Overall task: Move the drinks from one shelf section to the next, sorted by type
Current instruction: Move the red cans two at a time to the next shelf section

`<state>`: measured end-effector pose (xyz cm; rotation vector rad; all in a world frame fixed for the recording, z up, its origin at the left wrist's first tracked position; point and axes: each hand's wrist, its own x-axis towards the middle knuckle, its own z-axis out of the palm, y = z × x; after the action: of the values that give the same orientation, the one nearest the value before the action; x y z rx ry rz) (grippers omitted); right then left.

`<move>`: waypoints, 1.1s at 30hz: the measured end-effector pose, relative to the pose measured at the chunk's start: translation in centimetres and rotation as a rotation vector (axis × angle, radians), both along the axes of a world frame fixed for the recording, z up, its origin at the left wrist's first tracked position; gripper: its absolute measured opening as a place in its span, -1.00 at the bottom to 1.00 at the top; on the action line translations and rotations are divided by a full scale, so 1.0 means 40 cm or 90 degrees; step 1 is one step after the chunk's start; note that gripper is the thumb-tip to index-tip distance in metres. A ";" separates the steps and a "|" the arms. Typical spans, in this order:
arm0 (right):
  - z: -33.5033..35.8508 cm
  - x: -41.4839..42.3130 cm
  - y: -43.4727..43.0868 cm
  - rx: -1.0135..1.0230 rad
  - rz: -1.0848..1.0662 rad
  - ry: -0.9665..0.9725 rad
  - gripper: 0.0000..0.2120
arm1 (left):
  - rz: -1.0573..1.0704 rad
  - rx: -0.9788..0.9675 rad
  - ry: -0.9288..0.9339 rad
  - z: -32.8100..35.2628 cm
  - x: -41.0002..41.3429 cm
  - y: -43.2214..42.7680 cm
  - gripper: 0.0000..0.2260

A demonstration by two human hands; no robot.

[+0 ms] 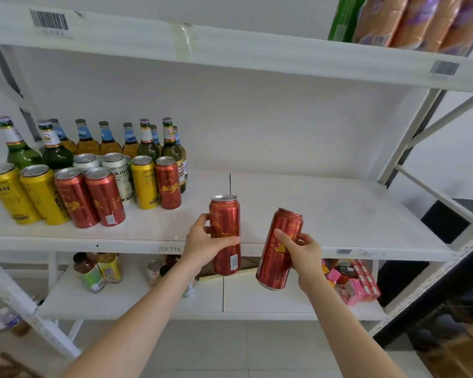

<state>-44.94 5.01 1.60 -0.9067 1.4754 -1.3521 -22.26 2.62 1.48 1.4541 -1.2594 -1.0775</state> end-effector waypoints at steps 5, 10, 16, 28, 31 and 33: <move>0.000 -0.101 0.004 -0.006 0.000 -0.001 -0.53 | -0.013 0.001 -0.020 -0.002 -0.118 -0.008 -0.33; 0.001 -0.220 -0.042 -0.011 -0.025 0.015 -0.52 | -0.032 0.004 -0.022 -0.006 -0.239 -0.061 -0.33; -0.005 -0.362 -0.116 -0.031 -0.061 0.019 -0.55 | -0.062 -0.004 -0.034 0.000 -0.384 -0.160 -0.36; 0.021 -0.723 -0.167 -0.055 -0.061 0.039 -0.59 | -0.079 -0.002 -0.028 0.034 -0.756 -0.221 -0.32; 0.027 -0.824 -0.162 -0.053 -0.051 0.044 -0.59 | -0.063 0.003 -0.027 0.033 -0.859 -0.204 -0.37; 0.031 -0.896 -0.158 -0.052 -0.044 0.041 -0.58 | -0.054 0.006 -0.021 0.035 -0.932 -0.194 -0.38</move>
<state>-80.79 -1.33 2.86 -0.9669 1.5216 -1.4544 -59.54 -5.14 2.88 1.4418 -1.3515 -1.1203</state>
